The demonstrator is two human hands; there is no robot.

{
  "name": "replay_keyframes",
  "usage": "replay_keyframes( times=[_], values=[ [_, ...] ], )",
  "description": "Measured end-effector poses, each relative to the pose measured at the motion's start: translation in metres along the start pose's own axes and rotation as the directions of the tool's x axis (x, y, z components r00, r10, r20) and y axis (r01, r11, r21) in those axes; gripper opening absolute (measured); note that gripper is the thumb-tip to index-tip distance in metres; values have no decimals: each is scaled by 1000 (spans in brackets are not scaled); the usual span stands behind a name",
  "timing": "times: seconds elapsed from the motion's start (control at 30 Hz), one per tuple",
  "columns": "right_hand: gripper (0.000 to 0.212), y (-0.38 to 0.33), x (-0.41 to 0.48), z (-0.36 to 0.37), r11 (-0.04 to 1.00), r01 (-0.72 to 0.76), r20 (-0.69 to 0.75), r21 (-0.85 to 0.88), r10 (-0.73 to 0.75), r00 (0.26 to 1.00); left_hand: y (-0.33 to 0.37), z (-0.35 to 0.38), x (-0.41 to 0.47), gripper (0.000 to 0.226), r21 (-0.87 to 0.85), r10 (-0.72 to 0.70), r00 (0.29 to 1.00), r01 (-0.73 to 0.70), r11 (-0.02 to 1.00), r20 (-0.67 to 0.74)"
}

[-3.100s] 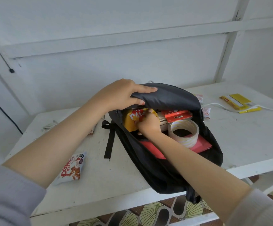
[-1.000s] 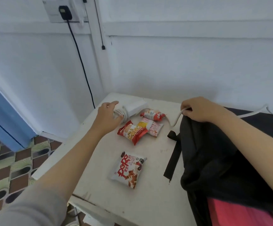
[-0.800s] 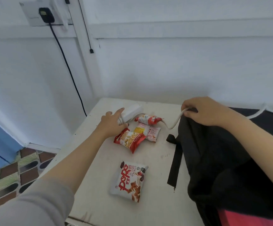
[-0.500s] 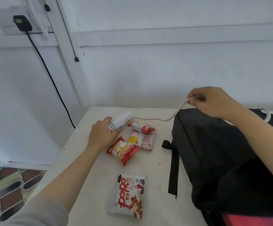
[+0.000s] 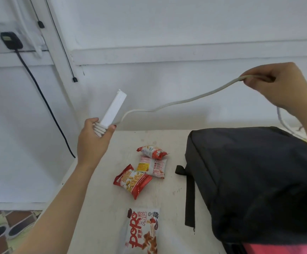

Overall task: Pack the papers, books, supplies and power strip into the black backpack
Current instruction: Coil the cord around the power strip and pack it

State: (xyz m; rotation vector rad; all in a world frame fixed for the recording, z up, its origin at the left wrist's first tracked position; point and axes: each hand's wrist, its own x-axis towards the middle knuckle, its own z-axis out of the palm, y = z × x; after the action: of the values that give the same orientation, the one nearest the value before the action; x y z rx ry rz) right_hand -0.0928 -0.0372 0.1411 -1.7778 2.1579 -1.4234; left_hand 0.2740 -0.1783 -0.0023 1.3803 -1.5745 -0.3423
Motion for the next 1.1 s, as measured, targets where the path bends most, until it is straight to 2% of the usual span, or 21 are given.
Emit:
replay_keyframes(
  times=[0.13,0.3,0.4,0.47,0.5,0.57,0.67,0.73,0.77,0.8,0.87,0.93,1.0,1.03,1.1],
  values=[
    [23,-15,-18,-26,994,105,85,-30,-102,991,9,7,3,59,44,15,1000,-15,999,17],
    [28,-37,-44,-57,983,184,294,6,-177,939,22,21,1,66,74,26,999,-29,997,41],
    [25,-33,-56,-75,980,196,372,-11,-178,911,46,30,-5,68,51,38,999,-40,998,34],
    [16,-23,-60,-85,989,147,451,-28,-118,885,67,36,-11,68,27,66,997,-67,997,40],
    [14,-15,-61,-90,992,110,509,-57,-66,858,79,39,-15,67,14,89,995,-90,996,46],
    [25,1,-60,-97,989,41,619,-139,55,784,107,43,-23,66,-2,154,986,-154,988,64],
    [31,22,-64,-93,962,-66,751,-265,249,612,154,50,-38,65,-18,285,953,-285,958,101],
    [33,36,-70,-79,946,-71,800,-318,307,516,185,57,-51,66,-45,367,922,-364,930,125],
    [33,41,-74,-71,940,-57,796,-335,315,516,200,60,-59,66,-64,399,907,-394,917,136],
    [39,46,-76,-64,938,-32,770,-346,303,561,215,64,-67,67,-84,423,894,-415,906,149],
    [65,53,-79,-51,952,6,651,-307,205,731,243,71,-85,67,-125,457,872,-441,889,175],
    [76,52,-82,-43,983,-16,516,-183,110,849,263,77,-101,68,-165,483,856,-458,874,183],
    [57,56,-84,-36,985,-165,317,55,139,938,277,82,-114,70,-199,493,854,-461,865,167],
    [44,58,-86,-34,950,-233,182,209,196,964,282,84,-119,70,-223,487,860,-450,864,151],
    [30,68,-88,-36,868,-248,-39,430,293,955,289,87,-126,67,-273,459,881,-416,867,117]
  ],
)
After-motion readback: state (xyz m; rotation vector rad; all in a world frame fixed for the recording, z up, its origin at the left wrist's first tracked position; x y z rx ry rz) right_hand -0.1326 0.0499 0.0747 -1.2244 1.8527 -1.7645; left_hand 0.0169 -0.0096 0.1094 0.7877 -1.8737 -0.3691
